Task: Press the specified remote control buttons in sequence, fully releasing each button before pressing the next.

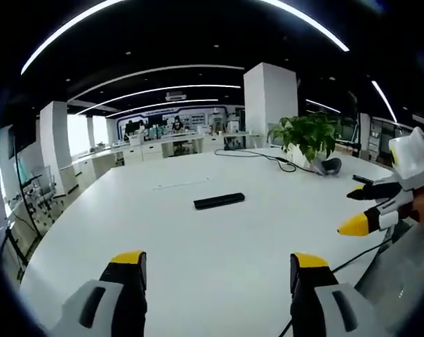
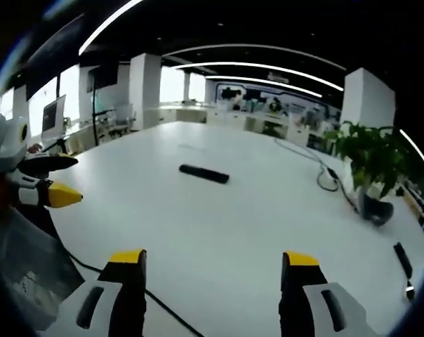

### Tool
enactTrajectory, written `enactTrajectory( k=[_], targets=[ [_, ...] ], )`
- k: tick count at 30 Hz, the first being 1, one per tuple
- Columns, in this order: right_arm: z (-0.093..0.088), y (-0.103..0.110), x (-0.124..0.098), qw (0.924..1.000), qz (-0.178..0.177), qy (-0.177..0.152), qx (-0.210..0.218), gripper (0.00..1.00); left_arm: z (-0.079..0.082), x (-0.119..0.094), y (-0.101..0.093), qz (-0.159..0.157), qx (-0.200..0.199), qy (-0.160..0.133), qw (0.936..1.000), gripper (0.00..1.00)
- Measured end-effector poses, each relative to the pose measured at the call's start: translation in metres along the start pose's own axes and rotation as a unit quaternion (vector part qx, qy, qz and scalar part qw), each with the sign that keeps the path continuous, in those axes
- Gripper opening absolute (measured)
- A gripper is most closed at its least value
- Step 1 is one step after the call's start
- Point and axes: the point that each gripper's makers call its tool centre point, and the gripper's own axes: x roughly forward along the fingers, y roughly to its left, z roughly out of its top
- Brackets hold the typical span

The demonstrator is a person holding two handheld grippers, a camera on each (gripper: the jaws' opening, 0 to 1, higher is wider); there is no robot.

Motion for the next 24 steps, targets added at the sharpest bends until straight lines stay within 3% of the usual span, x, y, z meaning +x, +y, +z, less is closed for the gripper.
enactTrajectory(
  k=[14,24],
  targets=[
    [-0.002,0.003,0.001,1.0000,0.005,0.007,-0.004,0.81,-0.008,0.002,0.003,0.005,-0.018,0.020,0.9996,1.00],
    [-0.004,0.001,0.001,0.9999,0.001,0.010,-0.003,0.80,-0.009,0.002,0.002,0.002,-0.031,0.023,0.9993,1.00]
  ],
)
